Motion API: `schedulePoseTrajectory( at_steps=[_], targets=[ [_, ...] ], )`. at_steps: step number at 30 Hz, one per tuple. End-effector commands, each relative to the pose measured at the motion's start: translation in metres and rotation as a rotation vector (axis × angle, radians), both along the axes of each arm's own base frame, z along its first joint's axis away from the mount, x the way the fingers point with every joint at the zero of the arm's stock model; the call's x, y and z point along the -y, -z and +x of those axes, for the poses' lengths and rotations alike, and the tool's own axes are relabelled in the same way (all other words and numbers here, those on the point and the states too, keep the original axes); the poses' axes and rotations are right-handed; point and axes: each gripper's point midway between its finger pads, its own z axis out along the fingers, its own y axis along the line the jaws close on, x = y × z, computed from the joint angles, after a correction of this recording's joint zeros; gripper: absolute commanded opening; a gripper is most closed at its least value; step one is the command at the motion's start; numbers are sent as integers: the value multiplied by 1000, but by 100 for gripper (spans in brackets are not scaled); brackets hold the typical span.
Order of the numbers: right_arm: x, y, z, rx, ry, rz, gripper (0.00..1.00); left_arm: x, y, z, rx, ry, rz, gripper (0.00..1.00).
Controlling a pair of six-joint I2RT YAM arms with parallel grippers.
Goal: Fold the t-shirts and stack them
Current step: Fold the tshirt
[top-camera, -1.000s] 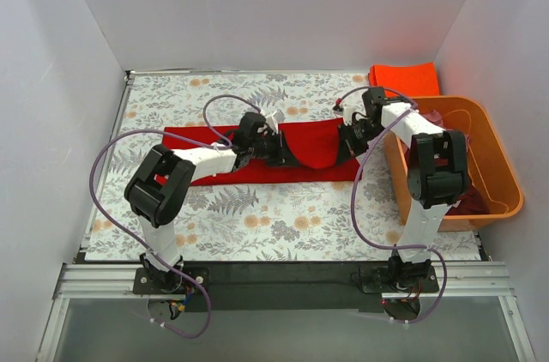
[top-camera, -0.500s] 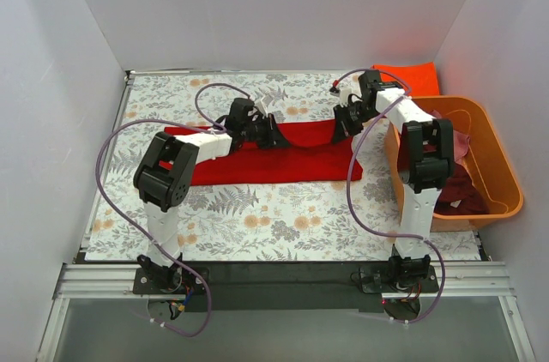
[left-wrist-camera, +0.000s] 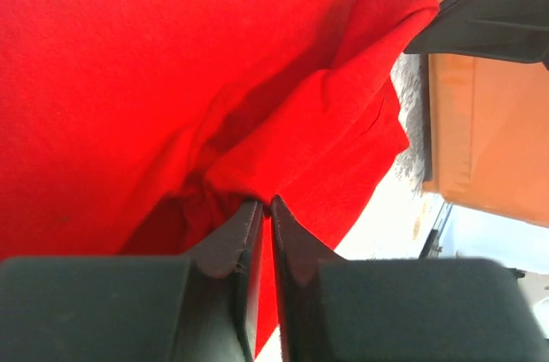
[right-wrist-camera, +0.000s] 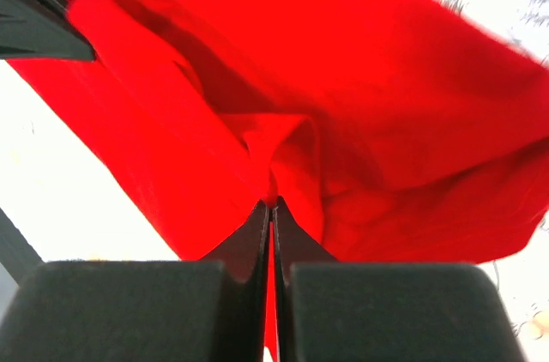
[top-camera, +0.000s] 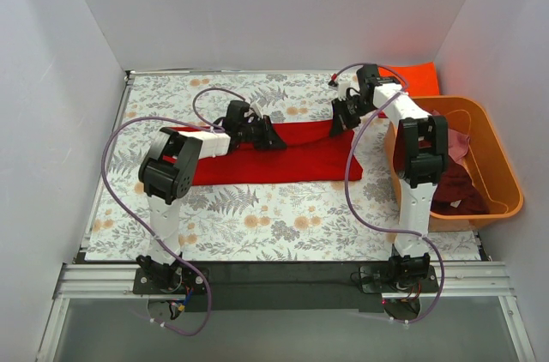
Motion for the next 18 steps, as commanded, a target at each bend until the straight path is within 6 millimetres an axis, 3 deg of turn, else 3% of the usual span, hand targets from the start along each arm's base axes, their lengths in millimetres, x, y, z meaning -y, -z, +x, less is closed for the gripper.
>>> schedulePoseTrajectory(
  at_steps=[1, 2, 3, 5, 6, 12, 13, 15, 16, 18],
  targets=[
    [-10, -10, 14, 25, -4, 36, 1, -6, -29, 17, 64, -40, -42, 12],
    [-10, -10, 15, 23, -2, 37, 1, -7, -30, 19, 66, -42, -45, 25],
    [-11, -8, 17, 18, -2, 40, 7, -9, -31, 19, 61, -44, -46, 31],
    [-14, -11, 21, 25, 1, 46, 32, -13, -32, 20, 60, -54, -43, 38],
    [-14, -13, 22, 28, 3, 47, 37, -15, -39, 21, 72, -55, -48, 41],
    [-1, -31, 25, 97, 21, -4, 41, -44, -65, 25, 137, -99, -22, 42],
    [2, -33, 25, 110, 19, -19, 41, -52, -77, 25, 181, -95, -8, 42],
    [8, -38, 19, 124, 20, -42, 40, -65, -75, 18, 167, -98, 60, 42],
    [10, -38, 18, 132, 20, -57, 39, -71, -84, 16, 196, -104, 77, 42],
    [14, -43, 13, 150, 14, -75, 36, -90, -76, 2, 181, -88, 145, 42]
  ],
)
